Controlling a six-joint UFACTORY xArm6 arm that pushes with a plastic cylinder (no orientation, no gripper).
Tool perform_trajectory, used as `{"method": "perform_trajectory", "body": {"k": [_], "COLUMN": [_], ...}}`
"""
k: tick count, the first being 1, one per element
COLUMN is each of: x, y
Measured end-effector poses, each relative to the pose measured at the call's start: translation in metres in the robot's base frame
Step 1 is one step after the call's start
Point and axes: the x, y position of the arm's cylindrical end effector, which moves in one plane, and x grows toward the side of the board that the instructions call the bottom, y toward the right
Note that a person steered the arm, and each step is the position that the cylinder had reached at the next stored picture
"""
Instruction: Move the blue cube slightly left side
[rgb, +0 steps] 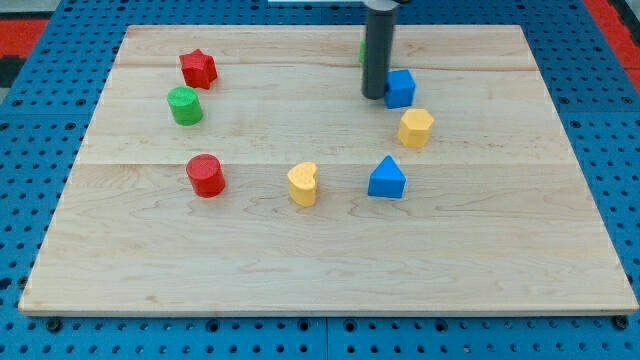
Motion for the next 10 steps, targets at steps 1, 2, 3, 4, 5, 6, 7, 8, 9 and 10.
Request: {"method": "perform_trajectory", "body": {"k": [1,2,3,4,5,6,7,8,9,10], "x": [0.000,-0.002,-0.037,-0.062,-0.061,-0.035,-0.015,-0.015,-0.015,-0.015], "y": [0.010,-0.029,-0.002,0.055,0.126,0.121,0.117,0.084,0.060,0.049]}}
